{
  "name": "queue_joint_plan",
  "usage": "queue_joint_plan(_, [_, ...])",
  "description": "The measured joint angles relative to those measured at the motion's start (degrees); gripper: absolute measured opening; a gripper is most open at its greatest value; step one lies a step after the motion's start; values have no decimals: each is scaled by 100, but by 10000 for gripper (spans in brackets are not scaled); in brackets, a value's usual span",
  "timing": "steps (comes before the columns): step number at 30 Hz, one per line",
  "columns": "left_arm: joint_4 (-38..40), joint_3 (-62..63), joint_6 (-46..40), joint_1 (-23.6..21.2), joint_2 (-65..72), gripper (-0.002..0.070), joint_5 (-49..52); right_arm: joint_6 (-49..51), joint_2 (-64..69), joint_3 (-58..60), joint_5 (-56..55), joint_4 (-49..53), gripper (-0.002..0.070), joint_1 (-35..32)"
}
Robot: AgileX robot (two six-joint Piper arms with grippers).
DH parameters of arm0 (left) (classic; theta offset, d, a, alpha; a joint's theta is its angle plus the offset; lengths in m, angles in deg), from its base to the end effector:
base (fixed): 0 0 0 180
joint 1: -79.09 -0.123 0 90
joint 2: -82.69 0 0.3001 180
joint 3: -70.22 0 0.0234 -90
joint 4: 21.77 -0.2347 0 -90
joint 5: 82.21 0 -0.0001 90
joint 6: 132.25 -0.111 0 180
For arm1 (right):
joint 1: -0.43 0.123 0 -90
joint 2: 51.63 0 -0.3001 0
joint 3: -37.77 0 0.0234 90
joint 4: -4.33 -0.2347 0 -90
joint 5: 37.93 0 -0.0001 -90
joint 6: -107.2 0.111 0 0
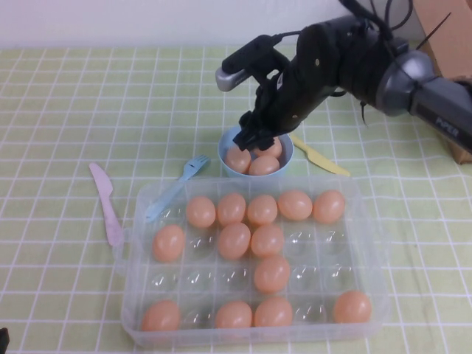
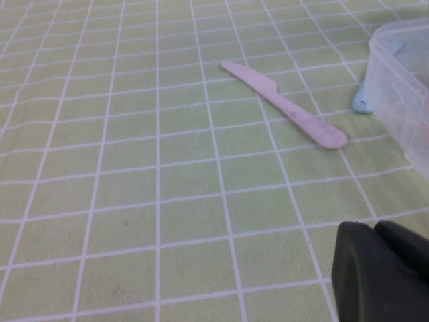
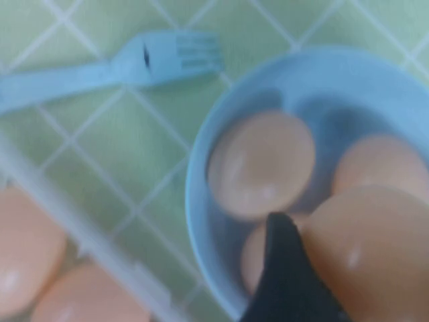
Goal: Take an egg out of the egg box
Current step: Place the egg in the bowl
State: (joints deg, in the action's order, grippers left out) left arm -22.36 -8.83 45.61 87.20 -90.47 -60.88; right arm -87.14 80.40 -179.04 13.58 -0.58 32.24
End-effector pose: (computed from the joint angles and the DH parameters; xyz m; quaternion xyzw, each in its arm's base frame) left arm 0.0401 -0.0053 0.1659 0.0746 0.8015 -0.0265 0.5927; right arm 0.4190 0.2686 0.2553 -0.3605 0.8869 0.0827 0.2767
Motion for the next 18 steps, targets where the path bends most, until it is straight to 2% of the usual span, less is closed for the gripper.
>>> queue_joint_plan(9, [0,0,0,0,0,-5,0,-107,370,0,-886,-162,369,0])
queue_joint_plan(18, [0,0,0,0,0,-5,0,-107,406,0,-923,-160,501,0])
